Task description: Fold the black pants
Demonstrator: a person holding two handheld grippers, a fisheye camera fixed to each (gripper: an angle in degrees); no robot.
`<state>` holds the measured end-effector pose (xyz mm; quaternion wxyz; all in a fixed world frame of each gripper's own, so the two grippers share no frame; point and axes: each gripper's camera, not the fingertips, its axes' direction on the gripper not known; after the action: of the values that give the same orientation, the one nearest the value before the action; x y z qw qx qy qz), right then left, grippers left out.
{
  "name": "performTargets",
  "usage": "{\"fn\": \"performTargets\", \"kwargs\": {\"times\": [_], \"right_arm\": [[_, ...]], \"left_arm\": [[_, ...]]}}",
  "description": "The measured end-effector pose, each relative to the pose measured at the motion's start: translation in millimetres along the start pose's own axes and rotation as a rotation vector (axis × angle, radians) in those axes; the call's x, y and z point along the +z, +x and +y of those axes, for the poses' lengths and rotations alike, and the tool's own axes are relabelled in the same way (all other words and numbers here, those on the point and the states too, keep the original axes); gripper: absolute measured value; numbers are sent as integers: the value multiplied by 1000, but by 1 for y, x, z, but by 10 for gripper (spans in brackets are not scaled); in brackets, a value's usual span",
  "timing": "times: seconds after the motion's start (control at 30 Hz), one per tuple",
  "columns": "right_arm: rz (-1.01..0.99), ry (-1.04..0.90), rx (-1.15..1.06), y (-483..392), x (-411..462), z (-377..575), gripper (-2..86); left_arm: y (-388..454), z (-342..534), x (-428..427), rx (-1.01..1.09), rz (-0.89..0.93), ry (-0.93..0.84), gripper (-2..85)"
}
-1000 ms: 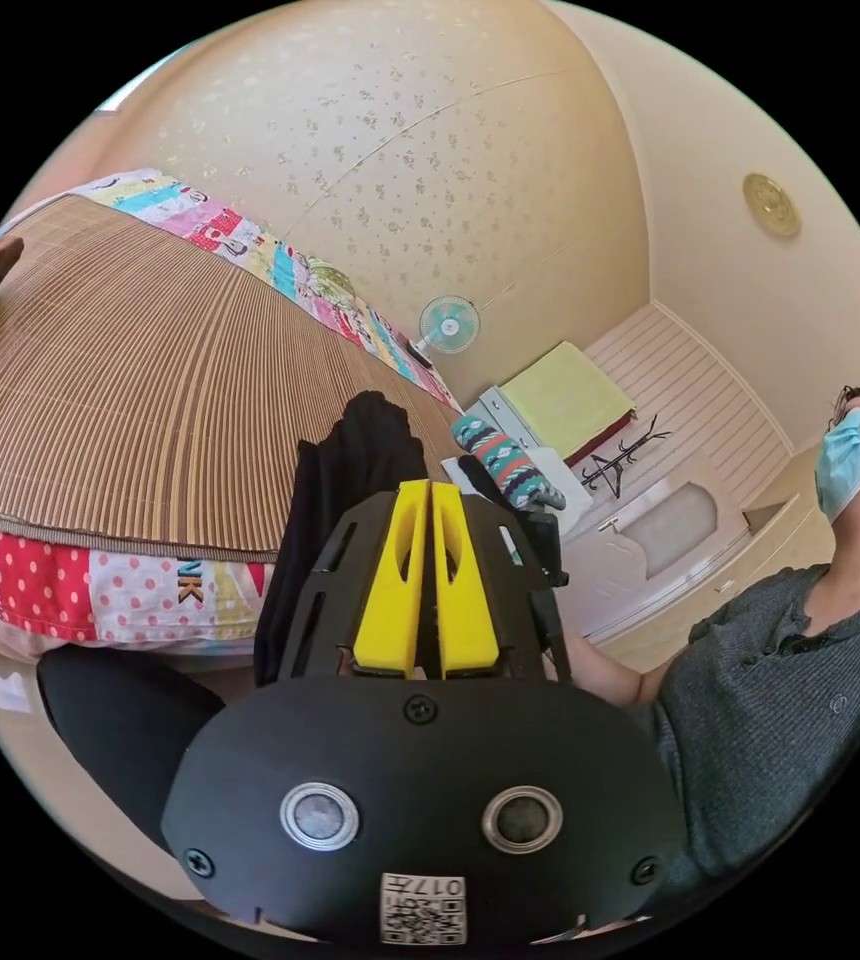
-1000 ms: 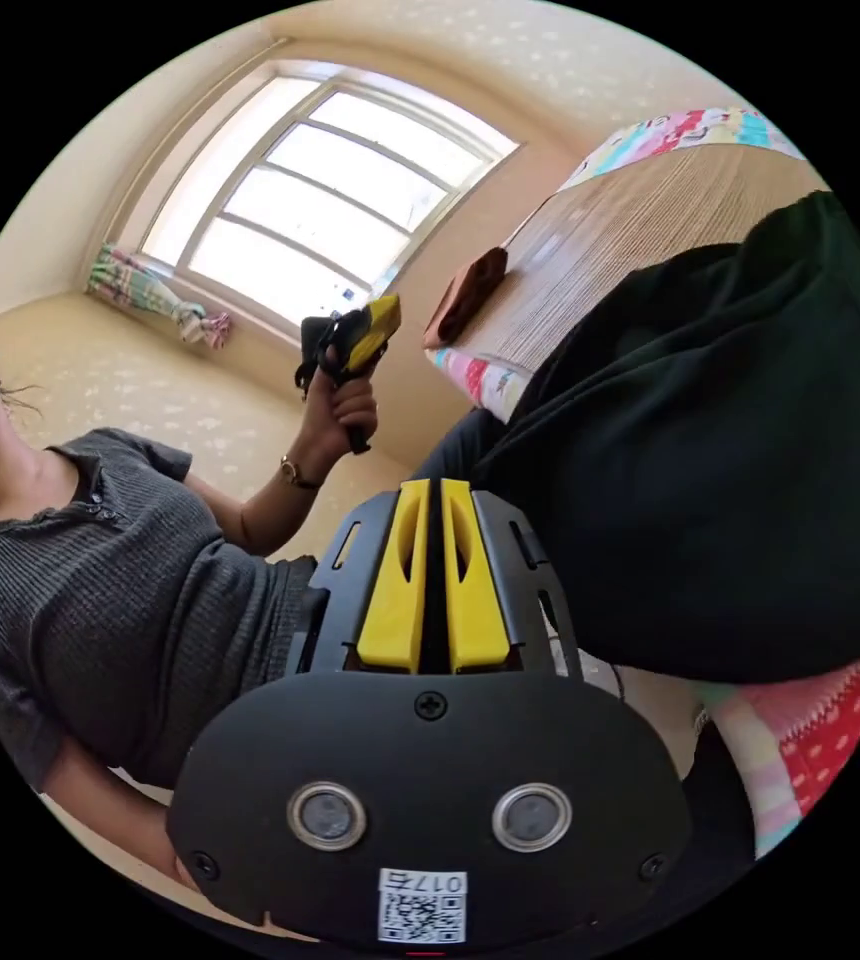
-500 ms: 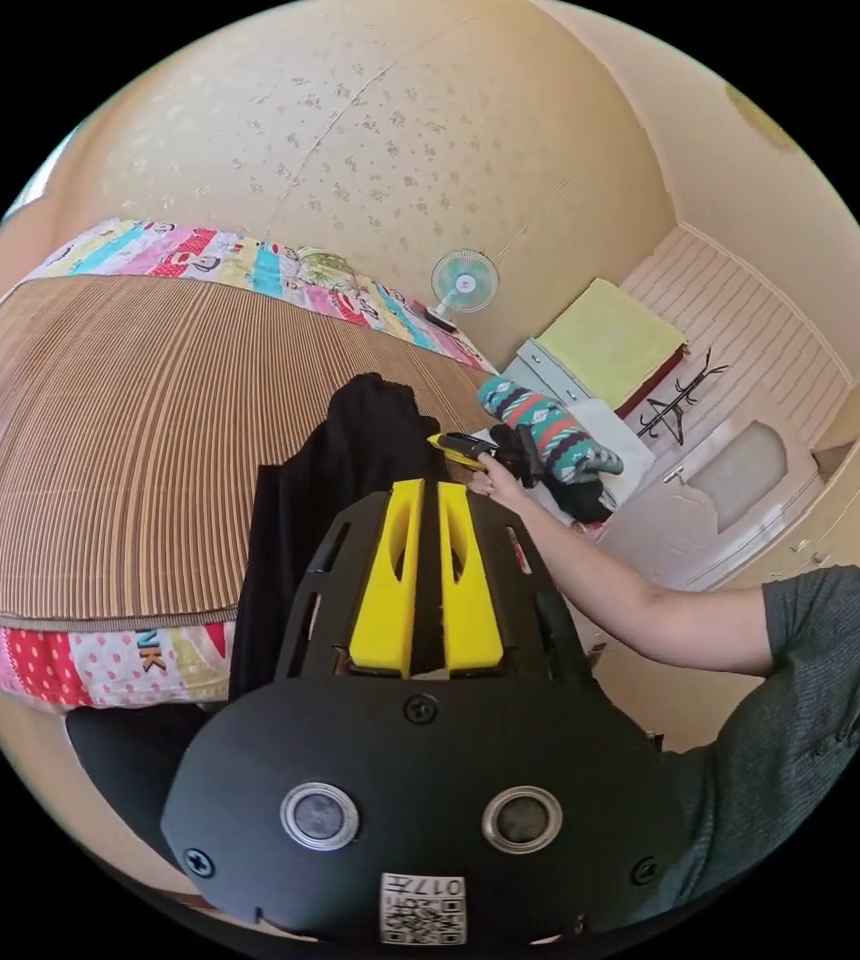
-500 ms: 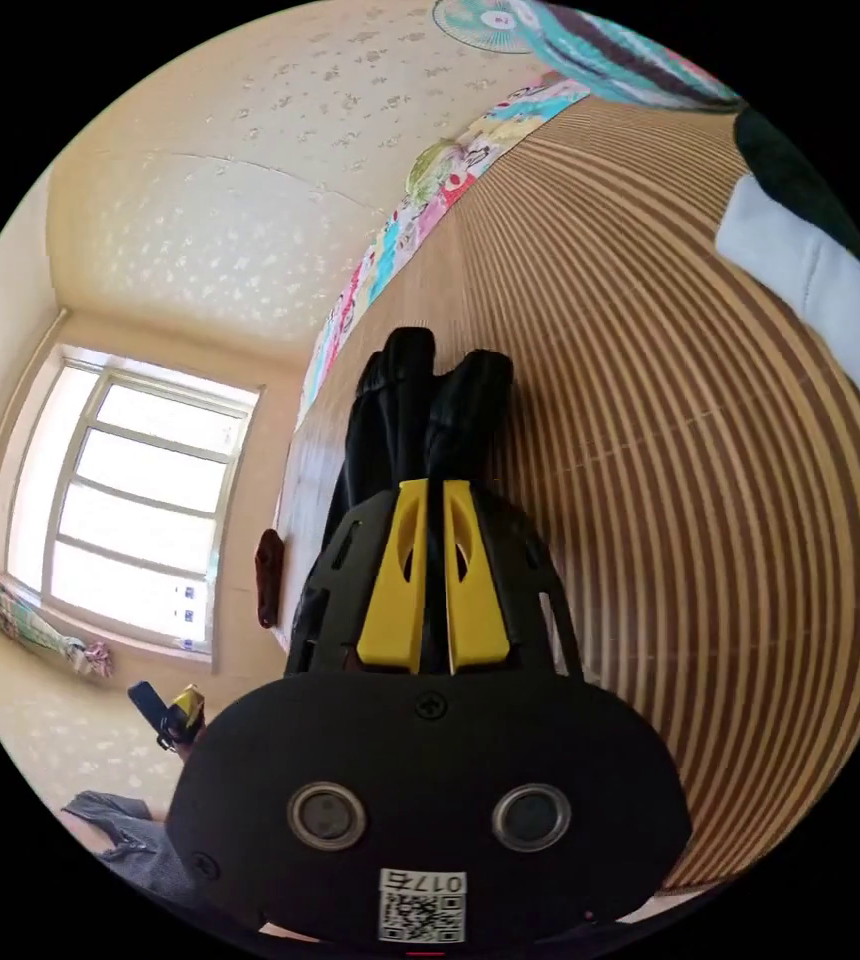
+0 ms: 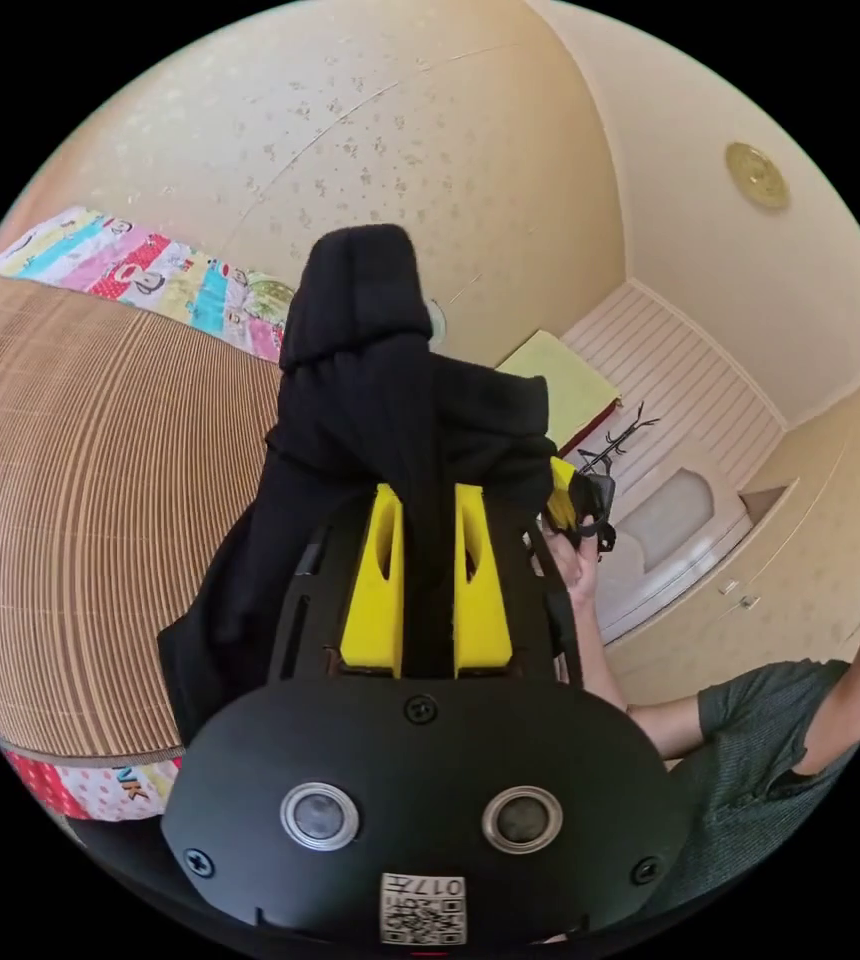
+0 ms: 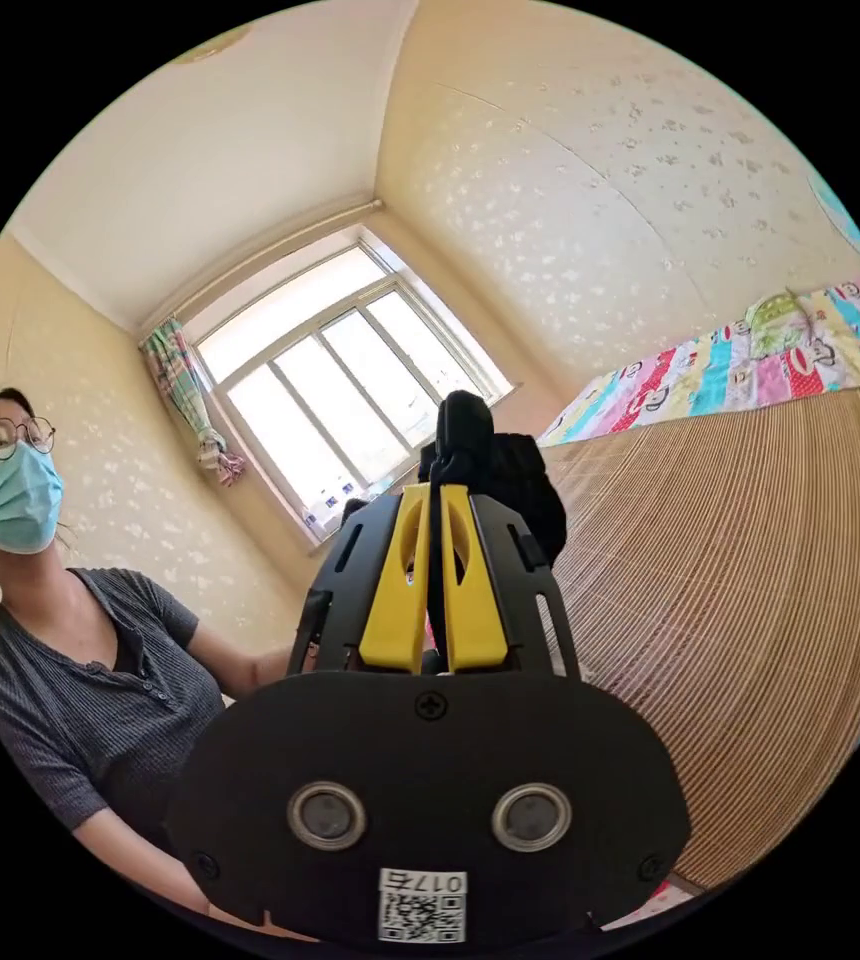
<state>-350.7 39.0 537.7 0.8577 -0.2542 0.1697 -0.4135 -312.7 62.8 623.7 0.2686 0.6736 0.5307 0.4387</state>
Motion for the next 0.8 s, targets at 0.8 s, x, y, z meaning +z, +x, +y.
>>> {"fn": "performTargets", "kwargs": {"times": [0.8], "right_arm": [[190, 407, -388, -303, -132, -94, 18]], "left_arm": [[303, -18, -307, 593, -63, 610, 48]]}}
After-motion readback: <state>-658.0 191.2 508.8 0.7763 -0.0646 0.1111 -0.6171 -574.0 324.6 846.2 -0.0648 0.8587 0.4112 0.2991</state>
